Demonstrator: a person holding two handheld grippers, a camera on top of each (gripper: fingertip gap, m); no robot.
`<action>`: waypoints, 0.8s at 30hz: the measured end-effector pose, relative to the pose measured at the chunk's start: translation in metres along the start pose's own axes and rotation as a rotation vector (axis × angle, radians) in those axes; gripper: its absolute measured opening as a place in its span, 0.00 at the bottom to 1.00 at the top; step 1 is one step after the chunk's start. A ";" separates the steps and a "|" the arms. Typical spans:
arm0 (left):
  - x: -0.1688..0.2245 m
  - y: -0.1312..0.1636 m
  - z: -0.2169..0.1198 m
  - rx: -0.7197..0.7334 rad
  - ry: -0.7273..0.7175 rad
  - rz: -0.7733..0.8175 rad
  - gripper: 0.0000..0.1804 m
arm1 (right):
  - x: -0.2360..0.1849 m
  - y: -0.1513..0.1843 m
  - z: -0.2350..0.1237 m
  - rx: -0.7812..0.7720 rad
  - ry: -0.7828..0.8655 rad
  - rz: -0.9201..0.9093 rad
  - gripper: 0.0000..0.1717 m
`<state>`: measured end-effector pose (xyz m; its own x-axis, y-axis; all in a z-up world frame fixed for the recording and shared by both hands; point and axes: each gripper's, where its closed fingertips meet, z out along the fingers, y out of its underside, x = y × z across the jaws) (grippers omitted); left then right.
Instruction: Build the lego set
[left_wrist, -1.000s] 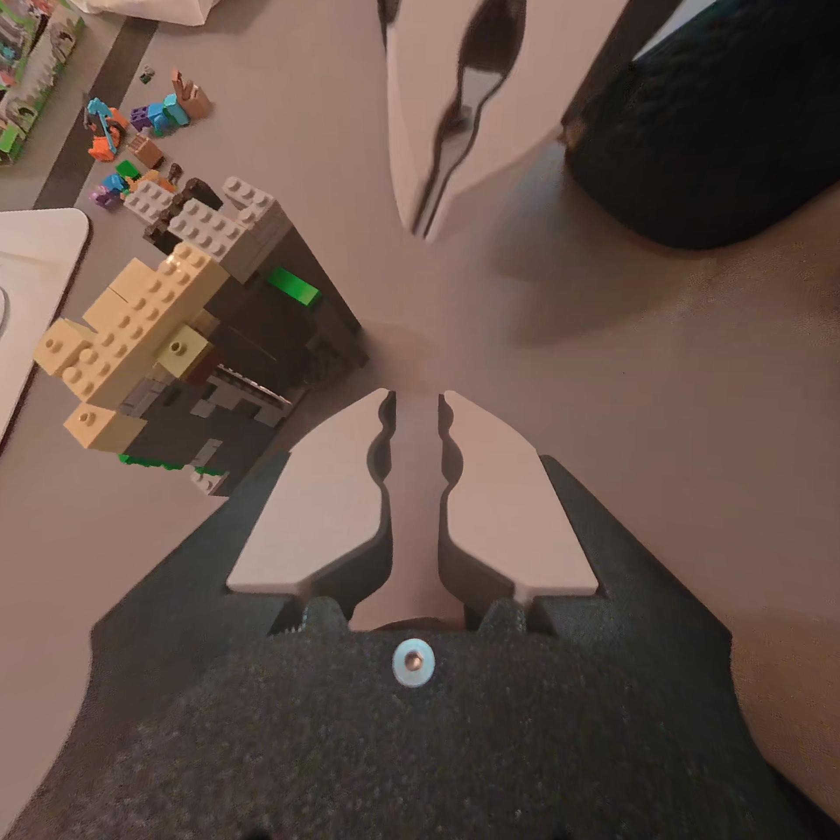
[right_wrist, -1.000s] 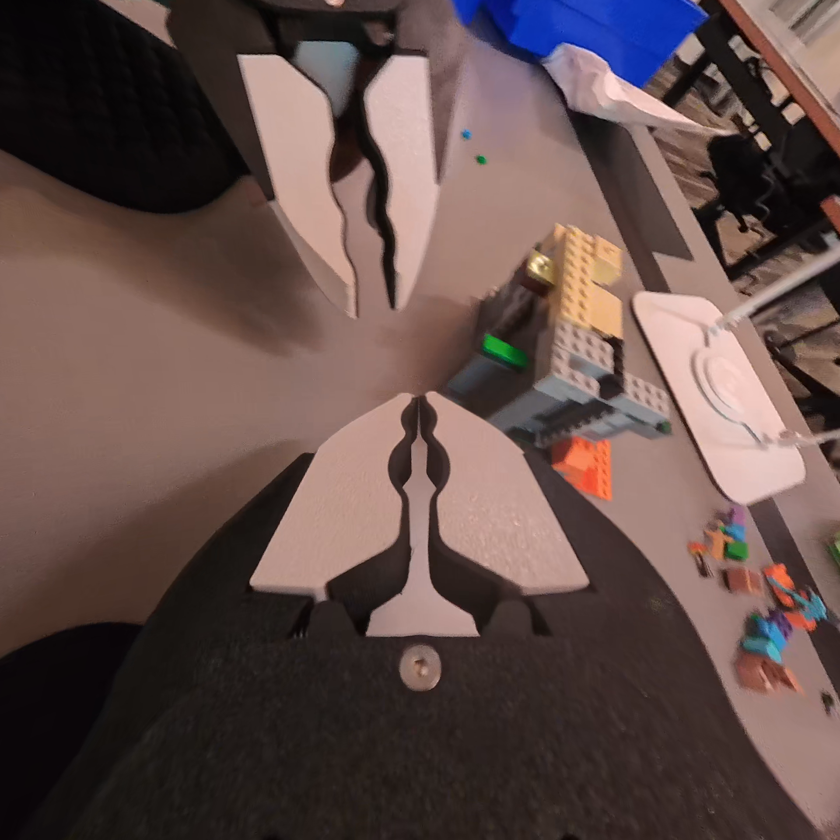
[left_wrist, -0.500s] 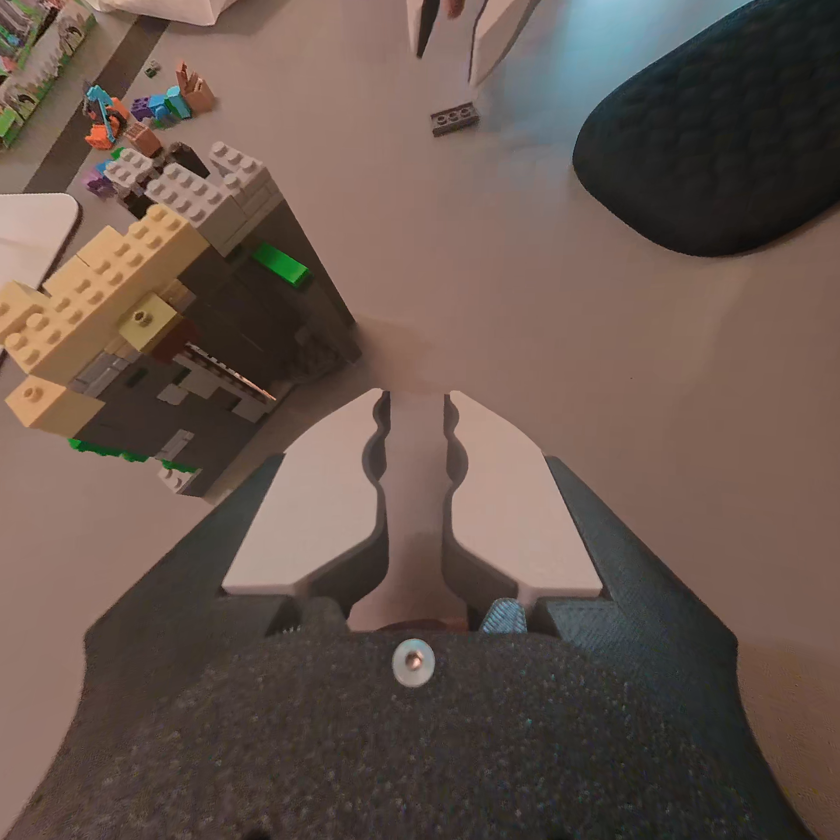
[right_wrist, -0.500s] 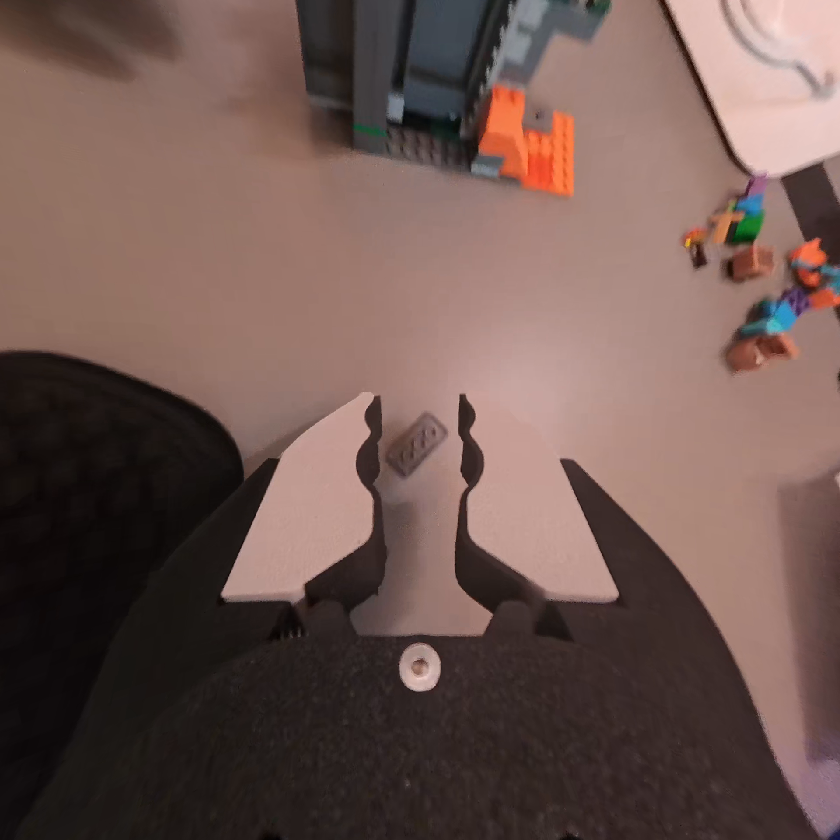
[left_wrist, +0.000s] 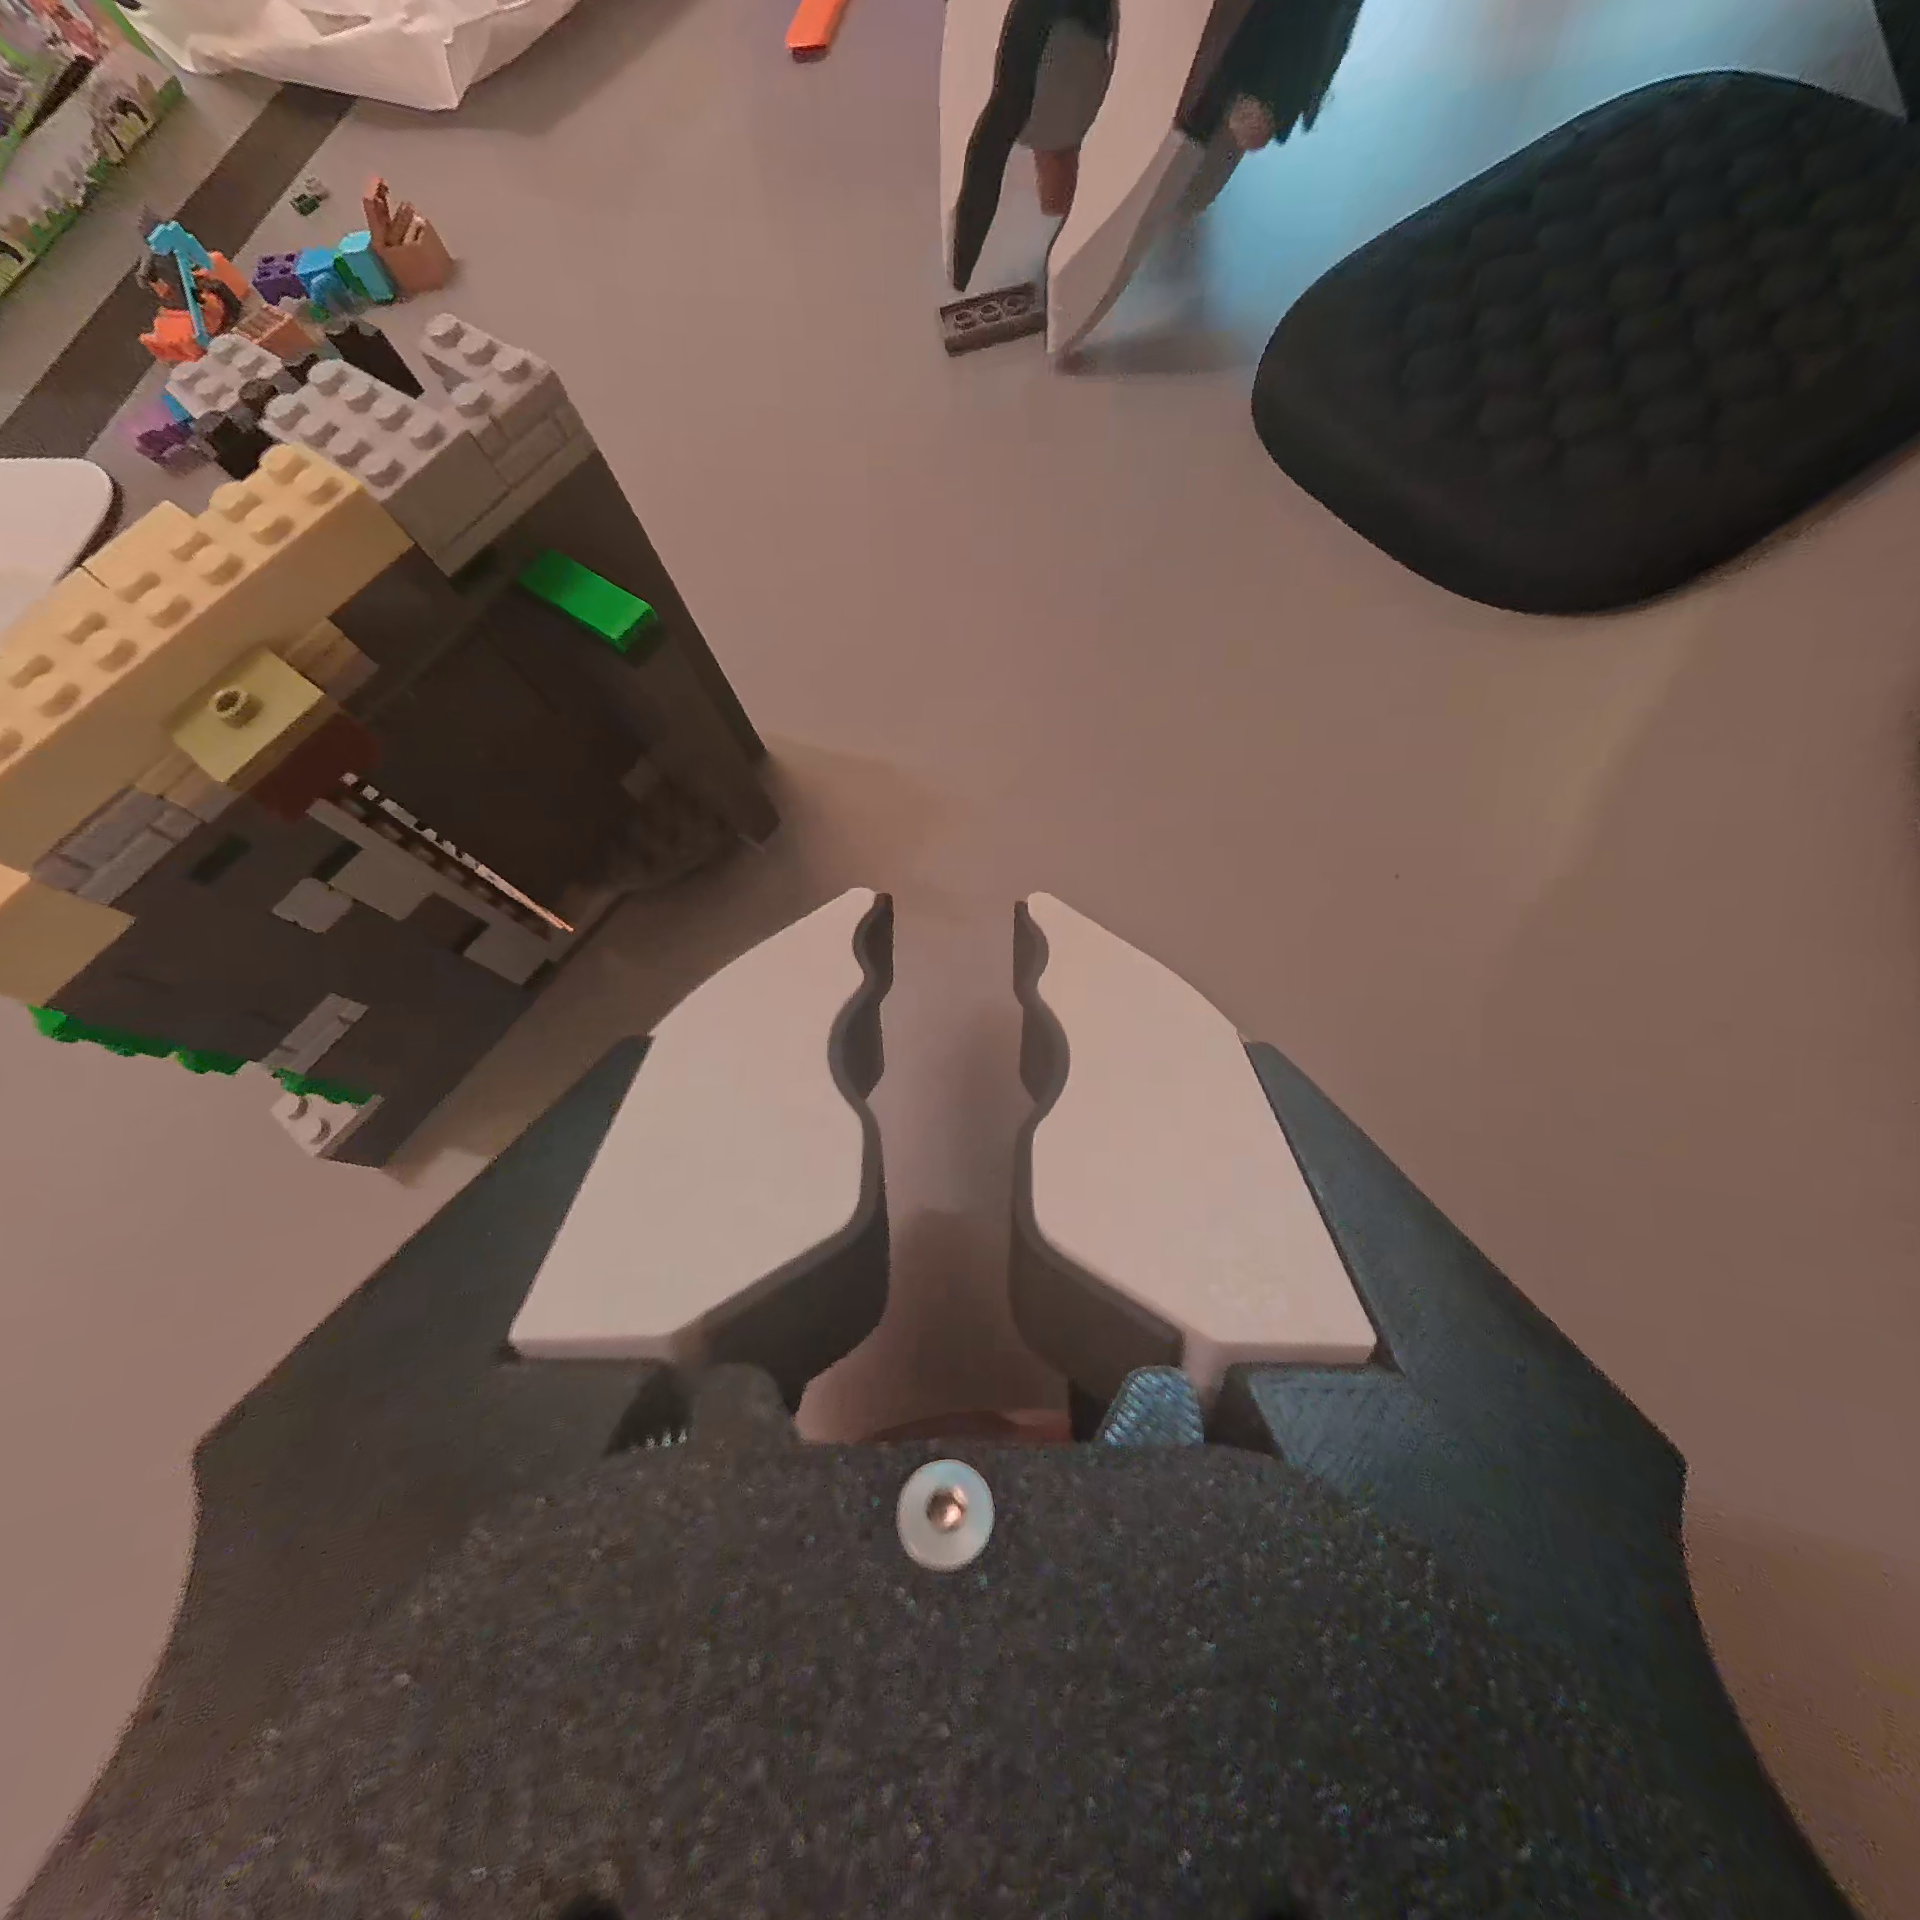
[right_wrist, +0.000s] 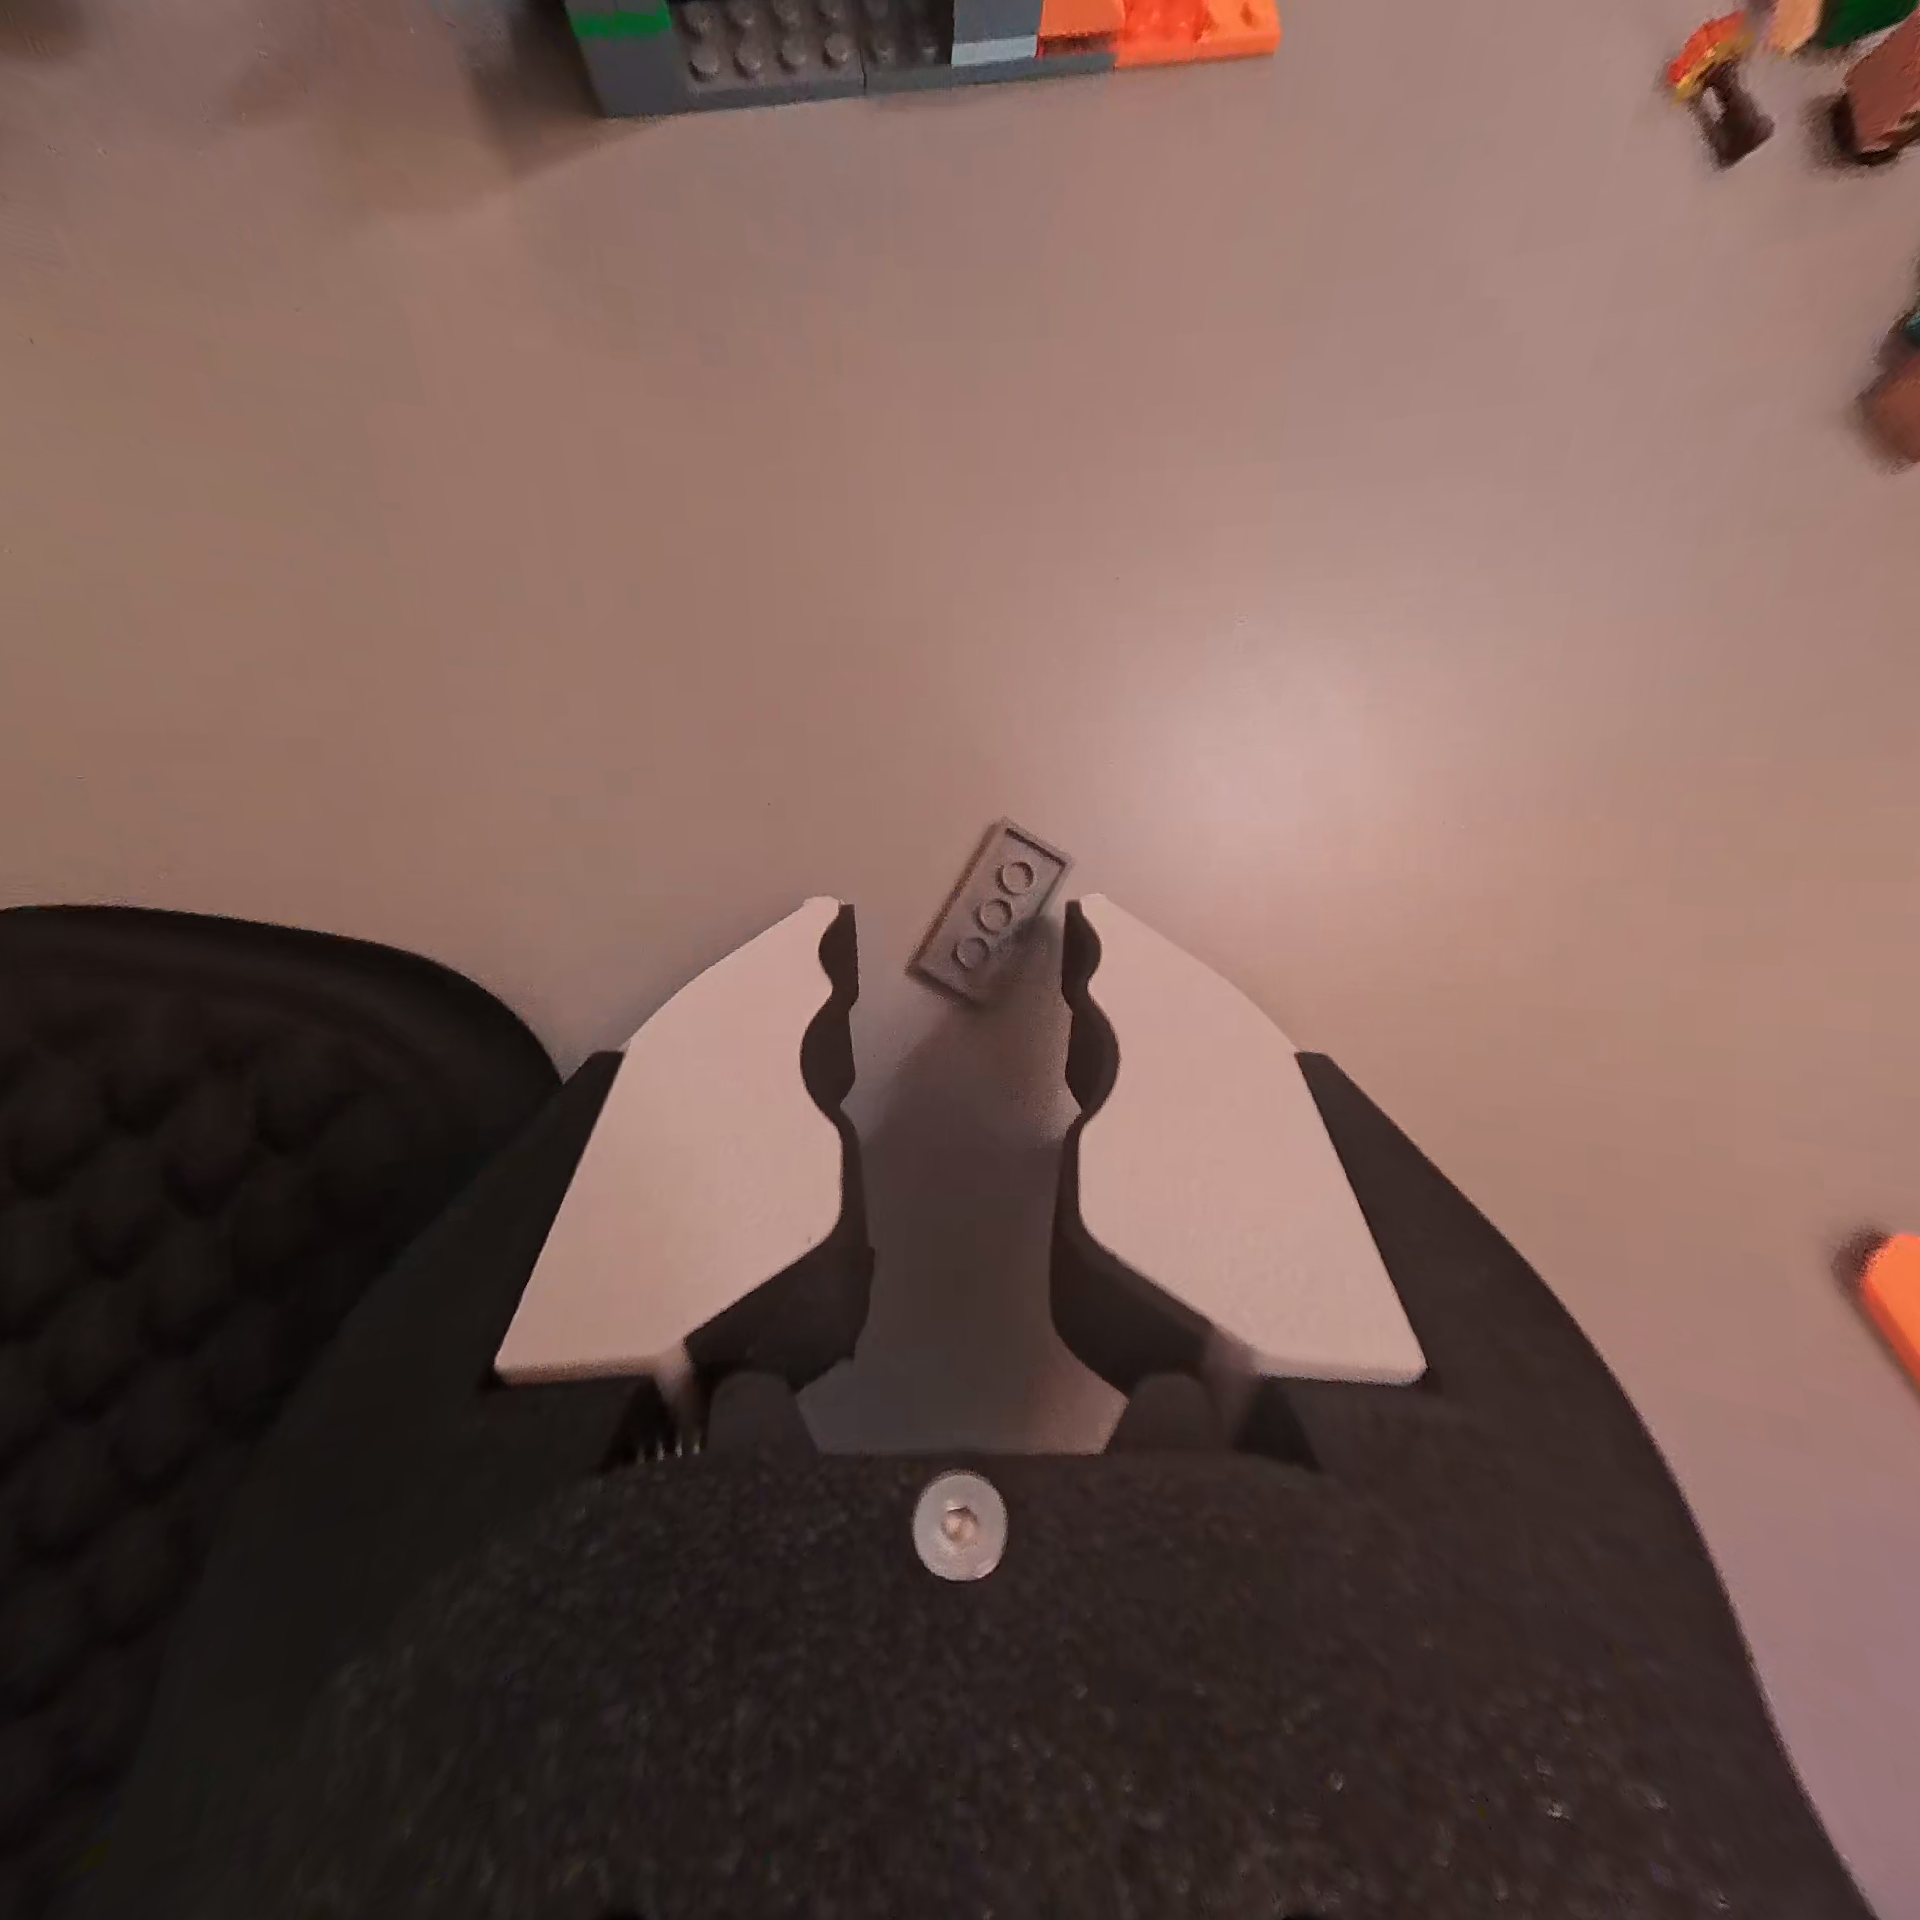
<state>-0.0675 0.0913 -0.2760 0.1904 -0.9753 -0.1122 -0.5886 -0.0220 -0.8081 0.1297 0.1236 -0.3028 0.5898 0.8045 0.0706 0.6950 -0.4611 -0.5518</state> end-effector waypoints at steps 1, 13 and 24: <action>0.001 0.000 -0.001 0.006 0.003 -0.002 0.12 | 0.000 0.000 0.003 -0.012 -0.002 0.008 0.21; 0.013 -0.014 0.001 0.080 0.020 0.047 0.12 | -0.019 -0.011 0.006 -0.017 -0.131 -0.015 0.10; 0.026 -0.041 0.005 0.208 -0.034 0.206 0.18 | -0.102 -0.058 -0.003 0.092 -0.467 -0.158 0.10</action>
<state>-0.0346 0.0676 -0.2485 0.1119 -0.9464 -0.3029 -0.4448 0.2249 -0.8669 0.0300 0.0671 -0.2757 0.2187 0.9532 -0.2086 0.7097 -0.3021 -0.6365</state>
